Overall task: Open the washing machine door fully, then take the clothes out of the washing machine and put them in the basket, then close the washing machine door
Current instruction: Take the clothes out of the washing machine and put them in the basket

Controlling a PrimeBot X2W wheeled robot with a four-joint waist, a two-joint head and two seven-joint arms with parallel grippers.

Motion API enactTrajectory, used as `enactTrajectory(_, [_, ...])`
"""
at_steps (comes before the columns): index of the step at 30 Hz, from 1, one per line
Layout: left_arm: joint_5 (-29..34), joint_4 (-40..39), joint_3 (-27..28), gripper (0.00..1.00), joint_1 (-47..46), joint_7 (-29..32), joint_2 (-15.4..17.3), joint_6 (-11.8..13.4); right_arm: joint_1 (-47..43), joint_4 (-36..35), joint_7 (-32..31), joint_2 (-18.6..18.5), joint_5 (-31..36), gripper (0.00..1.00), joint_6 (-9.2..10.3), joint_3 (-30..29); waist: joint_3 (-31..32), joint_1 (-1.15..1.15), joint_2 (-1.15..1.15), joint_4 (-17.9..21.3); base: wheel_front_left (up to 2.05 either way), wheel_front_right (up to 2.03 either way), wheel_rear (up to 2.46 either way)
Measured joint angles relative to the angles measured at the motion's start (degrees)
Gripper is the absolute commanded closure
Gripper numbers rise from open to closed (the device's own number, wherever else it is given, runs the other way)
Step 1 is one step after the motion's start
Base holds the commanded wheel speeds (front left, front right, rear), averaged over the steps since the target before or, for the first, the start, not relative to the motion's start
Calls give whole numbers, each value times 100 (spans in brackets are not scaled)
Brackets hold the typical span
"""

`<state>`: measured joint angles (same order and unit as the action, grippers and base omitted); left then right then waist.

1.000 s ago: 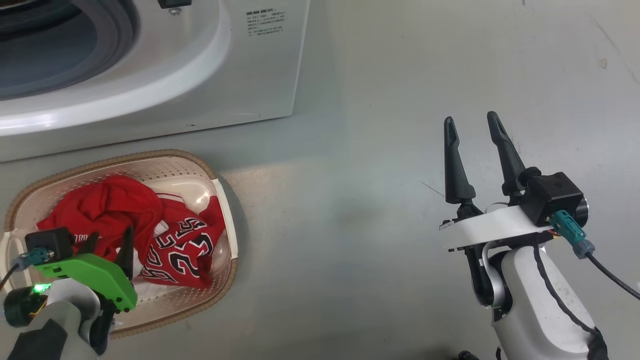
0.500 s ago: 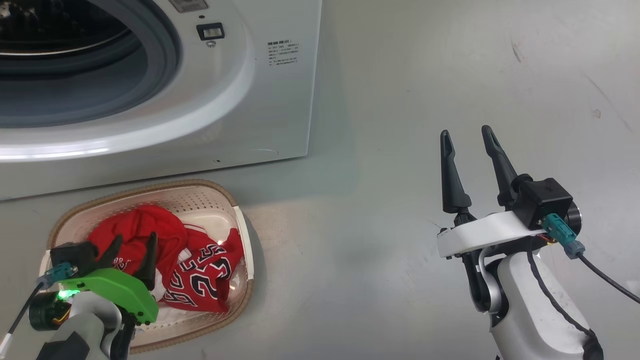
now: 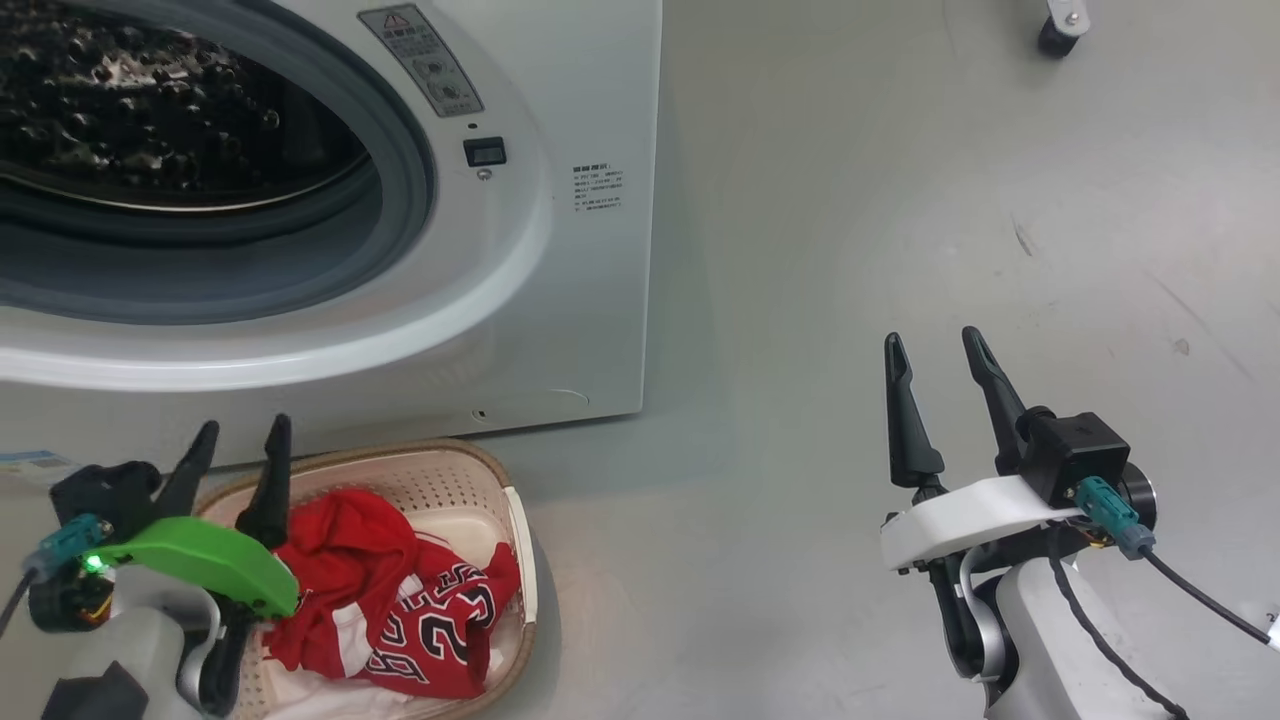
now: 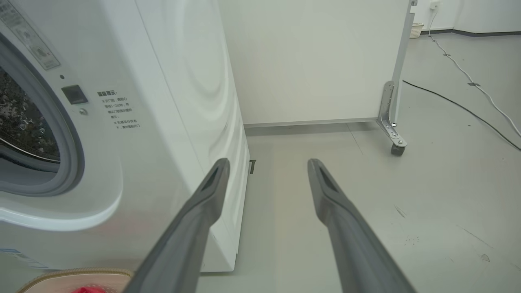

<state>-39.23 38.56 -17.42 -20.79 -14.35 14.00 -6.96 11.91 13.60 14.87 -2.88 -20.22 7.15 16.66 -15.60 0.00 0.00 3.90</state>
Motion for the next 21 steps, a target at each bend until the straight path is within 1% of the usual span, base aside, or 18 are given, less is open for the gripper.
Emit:
enactTrajectory(6, [298,-588,459,0,291,-1,-15,2,-192,40,0,2,0,0,-62,-75,435,0,0,-53,0,0,0])
enactTrajectory(16, [820,-1461,859,0,939,-1,-194,20,-456,60,0,5,9,0,-202,-179,1034,0,0,-125,0,0,0])
enactTrajectory(21, [1206,-1879,1100,0,1269,-1,-213,146,-502,23,0,4,29,0,-254,-205,1222,0,0,-159,0,0,0])
